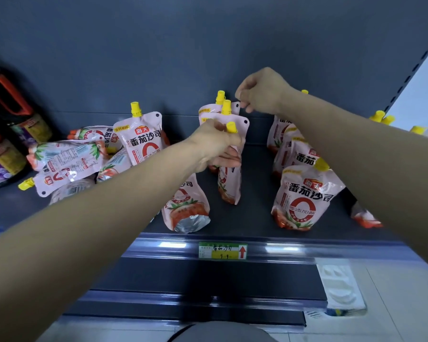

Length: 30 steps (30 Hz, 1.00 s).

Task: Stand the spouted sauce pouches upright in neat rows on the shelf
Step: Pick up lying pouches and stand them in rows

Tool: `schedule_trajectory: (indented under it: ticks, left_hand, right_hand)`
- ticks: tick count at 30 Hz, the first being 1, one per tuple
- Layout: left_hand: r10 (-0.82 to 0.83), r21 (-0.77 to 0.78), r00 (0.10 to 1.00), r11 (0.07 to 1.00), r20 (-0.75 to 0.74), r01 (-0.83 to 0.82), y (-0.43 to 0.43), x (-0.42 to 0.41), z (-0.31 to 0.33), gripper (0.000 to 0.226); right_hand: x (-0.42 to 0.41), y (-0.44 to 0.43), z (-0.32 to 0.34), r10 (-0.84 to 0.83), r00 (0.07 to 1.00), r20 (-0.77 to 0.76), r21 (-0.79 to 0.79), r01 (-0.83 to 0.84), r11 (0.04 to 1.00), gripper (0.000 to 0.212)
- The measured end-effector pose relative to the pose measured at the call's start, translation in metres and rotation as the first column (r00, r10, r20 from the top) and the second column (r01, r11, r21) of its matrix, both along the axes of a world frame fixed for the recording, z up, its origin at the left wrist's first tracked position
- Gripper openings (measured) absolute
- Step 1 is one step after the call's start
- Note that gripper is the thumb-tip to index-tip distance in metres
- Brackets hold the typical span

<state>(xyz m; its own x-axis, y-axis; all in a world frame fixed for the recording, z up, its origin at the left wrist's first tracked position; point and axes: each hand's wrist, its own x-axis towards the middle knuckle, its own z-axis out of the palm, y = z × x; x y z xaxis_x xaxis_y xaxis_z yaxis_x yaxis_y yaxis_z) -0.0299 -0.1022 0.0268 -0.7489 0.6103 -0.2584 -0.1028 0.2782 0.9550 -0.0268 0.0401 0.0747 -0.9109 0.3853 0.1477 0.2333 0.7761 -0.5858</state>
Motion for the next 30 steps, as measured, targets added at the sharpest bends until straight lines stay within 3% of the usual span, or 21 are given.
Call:
schedule_trajectory:
  ticks: [7,9,11,12,14,16,19,21,25,30]
  left_hand:
    - [-0.168,-0.106,0.986,0.981,-0.019,0.166,-0.026,-0.011,0.006,0.021]
    - [-0.129,-0.135,0.99,0.984,-0.061,0.12,-0.043,-0.022,0.007,0.025]
    - [-0.095,-0.265,0.975,0.964,-0.202,0.039,-0.062,-0.036,0.004,0.021]
    - [-0.122,-0.376,0.946,0.927,-0.301,0.0,-0.072,-0.042,-0.001,0.019]
    - [-0.318,-0.647,0.846,0.761,-0.428,-0.041,-0.088,-0.052,-0.011,0.024]
    - [-0.496,-0.811,0.77,0.583,-0.401,-0.046,-0.099,-0.056,-0.025,0.031]
    - [-0.557,-0.878,0.785,0.478,-0.271,0.036,-0.109,-0.057,-0.045,0.036]
    - [-0.535,-0.868,0.817,0.488,-0.216,0.09,-0.114,-0.06,-0.056,0.041]
    - [-0.418,-0.784,0.881,0.613,-0.221,0.094,-0.116,-0.067,-0.069,0.052]
    - [-0.302,-0.723,0.91,0.691,-0.284,0.003,-0.107,-0.069,-0.076,0.041]
  right_hand:
    - [0.002,-0.009,0.004,0.026,0.999,-0.02,-0.007,-0.026,1.0,0.028]
    - [0.002,-0.016,0.008,0.037,0.997,-0.062,0.009,-0.037,0.999,0.03]
    - [0.0,-0.026,0.015,0.052,0.992,-0.113,0.011,-0.051,0.999,0.025]
    - [-0.001,-0.032,0.018,0.065,0.989,-0.131,0.02,-0.063,0.998,0.023]
    - [-0.005,-0.047,0.024,0.105,0.983,-0.151,0.05,-0.099,0.994,0.023]
    - [-0.009,-0.064,0.027,0.152,0.977,-0.152,0.109,-0.136,0.985,0.023]
    - [-0.014,-0.087,0.025,0.218,0.969,-0.114,0.188,-0.194,0.963,0.027]
    - [-0.016,-0.096,0.022,0.247,0.966,-0.073,0.194,-0.229,0.954,0.026]
    - [-0.018,-0.107,0.013,0.247,0.969,0.01,0.216,-0.243,0.945,0.026]
    - [-0.017,-0.11,0.004,0.217,0.971,0.105,0.19,-0.234,0.954,0.023]
